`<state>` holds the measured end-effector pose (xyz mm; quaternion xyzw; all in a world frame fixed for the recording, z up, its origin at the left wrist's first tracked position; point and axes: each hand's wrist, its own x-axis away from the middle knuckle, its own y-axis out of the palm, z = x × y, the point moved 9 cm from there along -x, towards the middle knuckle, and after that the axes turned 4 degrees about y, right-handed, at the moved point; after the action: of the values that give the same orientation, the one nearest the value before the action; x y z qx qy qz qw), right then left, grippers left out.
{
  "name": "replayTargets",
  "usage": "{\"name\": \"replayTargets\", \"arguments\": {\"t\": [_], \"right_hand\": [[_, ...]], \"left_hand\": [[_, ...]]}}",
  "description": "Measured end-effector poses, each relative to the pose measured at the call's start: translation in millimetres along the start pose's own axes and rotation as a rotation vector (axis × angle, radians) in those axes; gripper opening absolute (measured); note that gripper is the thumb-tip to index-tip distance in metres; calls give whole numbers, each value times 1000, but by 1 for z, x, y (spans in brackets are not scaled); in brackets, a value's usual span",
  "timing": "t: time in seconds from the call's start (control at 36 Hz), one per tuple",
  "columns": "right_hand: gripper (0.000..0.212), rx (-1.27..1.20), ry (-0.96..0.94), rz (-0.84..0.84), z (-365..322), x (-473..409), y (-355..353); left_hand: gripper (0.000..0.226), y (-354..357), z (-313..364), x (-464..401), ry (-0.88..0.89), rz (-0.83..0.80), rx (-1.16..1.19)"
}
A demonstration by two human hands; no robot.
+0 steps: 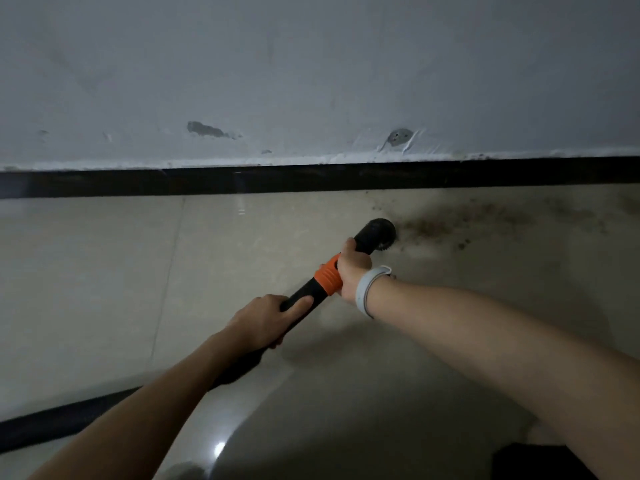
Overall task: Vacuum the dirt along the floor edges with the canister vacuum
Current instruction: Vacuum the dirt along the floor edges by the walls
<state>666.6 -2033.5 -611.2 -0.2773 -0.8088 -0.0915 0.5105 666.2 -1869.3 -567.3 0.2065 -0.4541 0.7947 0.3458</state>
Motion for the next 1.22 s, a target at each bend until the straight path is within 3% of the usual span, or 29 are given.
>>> {"name": "replayTargets", "arguments": {"t": [0.08,0.19,0.31,0.53,0.64,0.78,0.92,1.08,1.22], "right_hand": [[49,-4,30,-52,-6,-13,-28],[62,45,33,-115,-4,-30,-57],[46,20,77,-224,-10,-22,-84],[47,-66,136,-184,-1,-41,-131],[66,-101,112,-102,8,-47,-142],[43,-79,115,-103,22,-54,-155],[57,-46,106,-137,29,-43,-141],[49,18,95,-175,38,-36,-97],[71,193,40,-123,38,-32,-51]], "left_hand": [[50,17,28,-4,-50,23,-45],[46,42,54,0,-132,57,-53],[47,61,76,9,-195,81,-48],[52,74,118,7,-188,55,-164],[56,86,118,3,-155,93,-188],[56,117,107,0,-120,108,-149],[53,125,83,2,-112,143,-96],[52,105,52,17,-110,275,-101],[58,83,15,26,-211,349,-22]]}}
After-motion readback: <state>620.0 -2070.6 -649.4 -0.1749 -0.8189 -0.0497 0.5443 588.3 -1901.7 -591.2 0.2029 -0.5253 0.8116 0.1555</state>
